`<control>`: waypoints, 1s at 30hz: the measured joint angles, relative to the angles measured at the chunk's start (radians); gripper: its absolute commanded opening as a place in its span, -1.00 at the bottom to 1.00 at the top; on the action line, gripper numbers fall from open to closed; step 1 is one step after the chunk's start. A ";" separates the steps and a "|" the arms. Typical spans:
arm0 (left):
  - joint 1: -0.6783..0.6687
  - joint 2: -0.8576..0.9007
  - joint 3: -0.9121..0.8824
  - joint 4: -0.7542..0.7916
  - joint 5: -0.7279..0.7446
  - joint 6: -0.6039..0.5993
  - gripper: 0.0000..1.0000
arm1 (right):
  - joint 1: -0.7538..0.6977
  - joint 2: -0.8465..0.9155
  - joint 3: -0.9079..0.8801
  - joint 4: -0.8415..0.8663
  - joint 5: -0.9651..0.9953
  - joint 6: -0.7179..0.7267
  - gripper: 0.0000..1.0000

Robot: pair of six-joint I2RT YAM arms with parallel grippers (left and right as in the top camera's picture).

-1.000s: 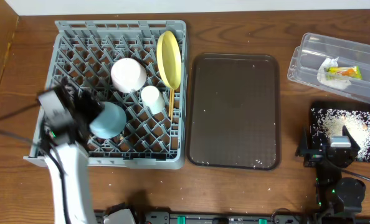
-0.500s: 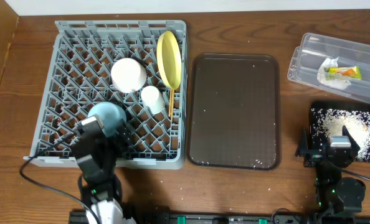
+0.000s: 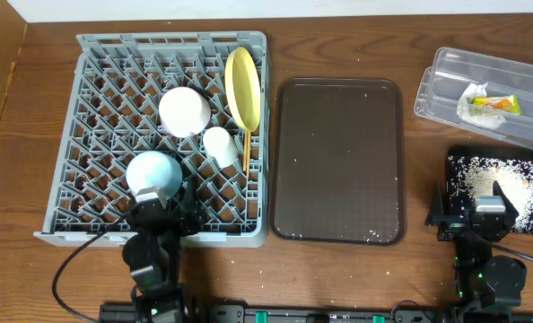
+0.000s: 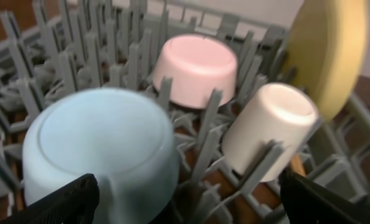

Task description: Sort waste into correct bins and load items into the dishwasher

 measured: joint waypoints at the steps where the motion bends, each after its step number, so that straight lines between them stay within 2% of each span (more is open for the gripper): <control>1: -0.015 -0.035 0.000 -0.026 -0.010 0.000 0.87 | 0.000 0.000 0.000 0.001 0.000 0.000 0.99; 9: -0.174 -0.249 0.012 -0.094 -0.158 0.001 0.87 | 0.000 0.000 0.000 0.000 0.000 0.000 0.98; 17: -0.242 -0.257 0.013 -0.099 -0.197 0.001 0.87 | 0.000 0.000 0.000 0.000 0.000 0.000 0.98; 30: -0.256 -0.257 0.013 -0.099 -0.203 0.001 0.87 | 0.000 0.000 0.000 0.000 0.000 0.000 0.99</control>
